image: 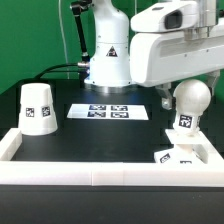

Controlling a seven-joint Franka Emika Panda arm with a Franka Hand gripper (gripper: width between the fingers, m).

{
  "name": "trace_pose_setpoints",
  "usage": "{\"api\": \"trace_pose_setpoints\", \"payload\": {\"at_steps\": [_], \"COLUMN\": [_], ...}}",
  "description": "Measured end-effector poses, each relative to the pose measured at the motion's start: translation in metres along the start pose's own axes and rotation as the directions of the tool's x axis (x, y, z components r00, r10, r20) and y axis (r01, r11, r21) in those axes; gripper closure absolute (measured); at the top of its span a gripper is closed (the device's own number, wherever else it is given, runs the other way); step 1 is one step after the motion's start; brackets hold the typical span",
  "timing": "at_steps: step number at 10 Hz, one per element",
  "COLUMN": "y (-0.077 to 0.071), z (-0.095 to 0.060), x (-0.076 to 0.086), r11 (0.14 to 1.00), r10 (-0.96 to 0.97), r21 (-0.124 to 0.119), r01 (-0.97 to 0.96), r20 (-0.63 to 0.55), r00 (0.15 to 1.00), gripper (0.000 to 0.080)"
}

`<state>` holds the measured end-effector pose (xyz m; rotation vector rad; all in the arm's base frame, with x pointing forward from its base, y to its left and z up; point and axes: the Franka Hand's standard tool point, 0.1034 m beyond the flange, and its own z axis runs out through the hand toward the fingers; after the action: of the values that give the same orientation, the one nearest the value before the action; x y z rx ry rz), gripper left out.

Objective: Assemble lamp

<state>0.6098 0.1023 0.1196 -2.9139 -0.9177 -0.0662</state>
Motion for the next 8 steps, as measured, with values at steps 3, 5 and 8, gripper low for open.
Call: {"api": "trace_pose_setpoints", "payload": {"at_steps": [3,5,8], "y": [0.0047,0.0068,0.0057], "z": [0.0003,0.0009,0.0016], "x": [-0.0027,-0.0010,0.0009], "r11": [0.982,0.906,0.761], "r10": [-0.189,-0.420,-0.645], "r21": [-0.011,-0.042,-0.049], "r01": [0.189,0.421,0.647], "r20": [0.011,0.017,0.048], "r00": [0.982,0.907,0.763], "gripper": [0.0101,0.0101,0.0101]}}
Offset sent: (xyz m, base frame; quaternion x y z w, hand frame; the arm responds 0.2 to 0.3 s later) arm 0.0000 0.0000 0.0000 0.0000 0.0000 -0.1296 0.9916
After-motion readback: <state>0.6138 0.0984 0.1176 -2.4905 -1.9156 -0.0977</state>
